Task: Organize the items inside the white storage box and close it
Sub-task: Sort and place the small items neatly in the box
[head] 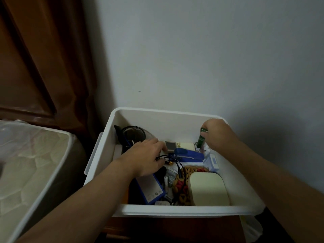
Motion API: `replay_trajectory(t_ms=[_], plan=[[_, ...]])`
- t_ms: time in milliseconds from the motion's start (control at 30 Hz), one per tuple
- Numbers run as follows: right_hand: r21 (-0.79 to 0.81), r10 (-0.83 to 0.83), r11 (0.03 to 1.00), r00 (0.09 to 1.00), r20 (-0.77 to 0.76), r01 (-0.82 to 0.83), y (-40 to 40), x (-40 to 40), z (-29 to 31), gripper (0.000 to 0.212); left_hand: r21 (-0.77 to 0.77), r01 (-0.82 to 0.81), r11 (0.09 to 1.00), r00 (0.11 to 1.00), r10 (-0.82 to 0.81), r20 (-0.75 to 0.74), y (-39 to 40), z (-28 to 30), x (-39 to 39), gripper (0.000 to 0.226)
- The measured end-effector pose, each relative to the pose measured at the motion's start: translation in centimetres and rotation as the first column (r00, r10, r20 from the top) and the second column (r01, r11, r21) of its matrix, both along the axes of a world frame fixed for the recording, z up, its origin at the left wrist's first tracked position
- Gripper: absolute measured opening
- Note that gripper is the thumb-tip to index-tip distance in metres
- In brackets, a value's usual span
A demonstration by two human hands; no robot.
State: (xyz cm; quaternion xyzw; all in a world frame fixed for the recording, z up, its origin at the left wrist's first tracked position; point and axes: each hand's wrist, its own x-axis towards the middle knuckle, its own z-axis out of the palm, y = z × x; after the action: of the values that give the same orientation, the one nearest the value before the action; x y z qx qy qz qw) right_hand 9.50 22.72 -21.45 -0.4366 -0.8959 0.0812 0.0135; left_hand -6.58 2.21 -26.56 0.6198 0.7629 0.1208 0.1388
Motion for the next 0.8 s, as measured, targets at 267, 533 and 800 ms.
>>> replay_trajectory(t_ms=[267, 533, 800], plan=[[0.035, -0.042, 0.999, 0.992, 0.122, 0.038, 0.3, -0.9, -1.7, 0.019, -0.089, -0.007, 0.996, 0.997, 0.014, 0.078, 0.1, -0.2, 0.0, 0.054], [0.027, -0.087, 0.996, 0.966, 0.242, 0.083, 0.6, -0.9, -4.0, 0.025, -0.160, -0.024, 0.987, 0.990, 0.045, 0.132, -0.1, -0.2, 0.0, 0.057], [0.176, 0.011, 0.984, 0.997, 0.077, -0.025, -0.9, 0.4, -2.4, 0.021, -0.130, -0.102, 0.986, 0.964, 0.130, 0.231, -0.1, 0.4, 0.1, 0.070]])
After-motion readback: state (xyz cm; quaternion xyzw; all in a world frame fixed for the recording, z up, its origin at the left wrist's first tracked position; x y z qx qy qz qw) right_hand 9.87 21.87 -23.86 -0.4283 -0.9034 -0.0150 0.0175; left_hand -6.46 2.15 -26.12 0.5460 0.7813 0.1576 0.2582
